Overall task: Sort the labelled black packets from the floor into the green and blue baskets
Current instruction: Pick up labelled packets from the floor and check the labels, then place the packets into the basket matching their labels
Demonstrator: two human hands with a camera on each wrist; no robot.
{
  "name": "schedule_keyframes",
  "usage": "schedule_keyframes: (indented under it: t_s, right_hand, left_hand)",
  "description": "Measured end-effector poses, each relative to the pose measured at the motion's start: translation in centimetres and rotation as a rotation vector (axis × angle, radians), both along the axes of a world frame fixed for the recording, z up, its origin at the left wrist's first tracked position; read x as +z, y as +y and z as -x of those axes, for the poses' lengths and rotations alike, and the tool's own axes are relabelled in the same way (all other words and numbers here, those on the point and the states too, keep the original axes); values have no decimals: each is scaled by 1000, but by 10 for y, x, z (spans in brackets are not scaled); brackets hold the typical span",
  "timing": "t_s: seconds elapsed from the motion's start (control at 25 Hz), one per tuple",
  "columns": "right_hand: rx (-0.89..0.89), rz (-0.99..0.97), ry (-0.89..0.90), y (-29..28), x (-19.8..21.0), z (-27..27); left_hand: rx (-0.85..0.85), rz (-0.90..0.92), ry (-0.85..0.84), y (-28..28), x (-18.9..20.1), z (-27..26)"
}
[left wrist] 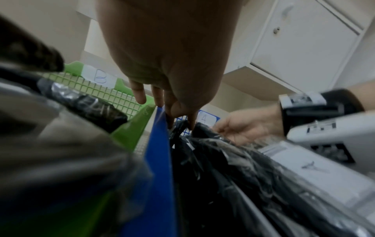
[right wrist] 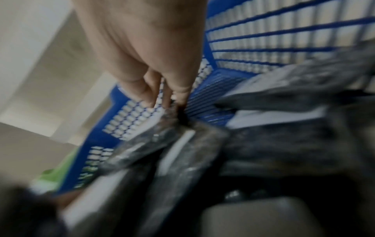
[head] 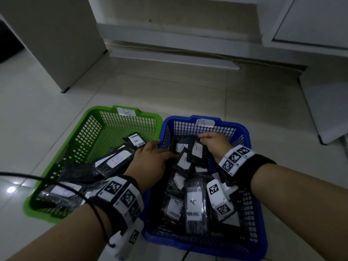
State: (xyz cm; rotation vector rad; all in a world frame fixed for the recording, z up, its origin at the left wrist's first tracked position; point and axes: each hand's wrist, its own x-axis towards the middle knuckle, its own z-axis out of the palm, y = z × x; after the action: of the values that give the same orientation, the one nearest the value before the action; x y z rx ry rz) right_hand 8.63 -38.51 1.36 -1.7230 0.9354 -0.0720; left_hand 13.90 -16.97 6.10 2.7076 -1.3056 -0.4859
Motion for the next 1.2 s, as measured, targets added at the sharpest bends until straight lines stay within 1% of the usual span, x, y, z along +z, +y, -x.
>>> schedule_keyframes:
  t_s: [0.12,0.2,0.32,0.36,0.48,0.56,0.68,0.76,0.8,0.88,0.96,1.08,1.2]
  right_hand:
    - [258,119,98,-2,-4,10]
    - [310,173,140,-3,-2,10]
    - [245,89,149,-6,6,11]
    - [224,52,156,-8,8,12]
    - [182,-80,185,-15,15,18]
    - [126,-193,187,-20,19,22]
    - [21,-313,104,-23,32,30]
    - [-69,-392,1,-23,37,32]
    - [-112,-412,-52,-23,36,32]
    - [-165,-423,-115,-23,34,32]
    - [-185,-421,-141,-22,33,29]
    - [-211,-401,-94,-24,29,21]
    - [-118,-244,30,-28,21,14]
  left_hand:
    - [26,-1,-10,-2,1,0]
    - [48,47,-36,-4,1,2]
    - [90,172,-96,-9,3,2]
    - [98,180,-112,-12,4,1]
    - [125,106,-113,-20,8,-1]
    - [231,108,-63,-22,11,-2]
    - [398,186,0,-27,22,5]
    - [473,278,-16,-29,31,12]
    - [484,317,-30,-32,35,13]
    - [460,356,-32,-35,40,14]
    - [413,399,-29,-38,42,12]
    - [338,405,-48,-43,40,5]
    - [320,442,-51,-44,38,-6]
